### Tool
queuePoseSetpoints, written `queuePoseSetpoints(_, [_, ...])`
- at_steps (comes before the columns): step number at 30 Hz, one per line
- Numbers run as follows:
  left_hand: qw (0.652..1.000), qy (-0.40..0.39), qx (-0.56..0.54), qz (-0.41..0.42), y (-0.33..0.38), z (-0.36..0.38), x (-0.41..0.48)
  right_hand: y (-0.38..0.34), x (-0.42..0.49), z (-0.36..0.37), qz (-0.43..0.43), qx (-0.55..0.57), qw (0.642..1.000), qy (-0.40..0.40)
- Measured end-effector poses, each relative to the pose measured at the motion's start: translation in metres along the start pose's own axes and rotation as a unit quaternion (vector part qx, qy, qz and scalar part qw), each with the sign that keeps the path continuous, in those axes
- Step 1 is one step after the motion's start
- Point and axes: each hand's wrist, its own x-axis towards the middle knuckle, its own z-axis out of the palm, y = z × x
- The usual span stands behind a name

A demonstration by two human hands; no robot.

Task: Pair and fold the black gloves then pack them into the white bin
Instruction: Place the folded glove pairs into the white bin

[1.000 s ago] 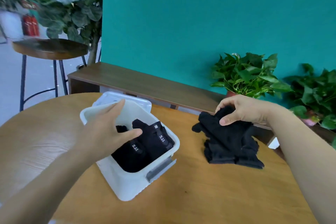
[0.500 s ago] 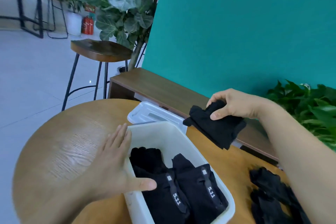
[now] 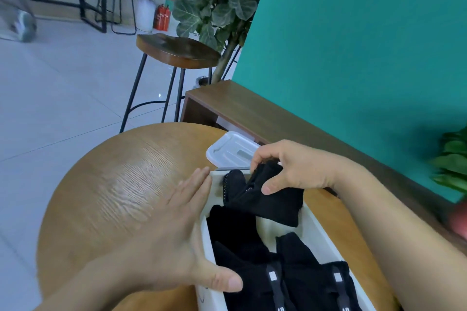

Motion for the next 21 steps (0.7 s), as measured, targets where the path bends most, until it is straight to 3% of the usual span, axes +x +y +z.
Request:
queuePoseSetpoints(13, [0.999,0.005,-0.037,-0.002,-0.003,0.002,-0.002,-0.007,0.023,0.061,-0.022,-0.037,0.99,-0.132])
queuePoseSetpoints(21, [1.0,-0.001,-0.02,0.002,-0.002,0.002,-0.002,-0.001,0.036,0.071,-0.036,-0.027,0.987,-0.152])
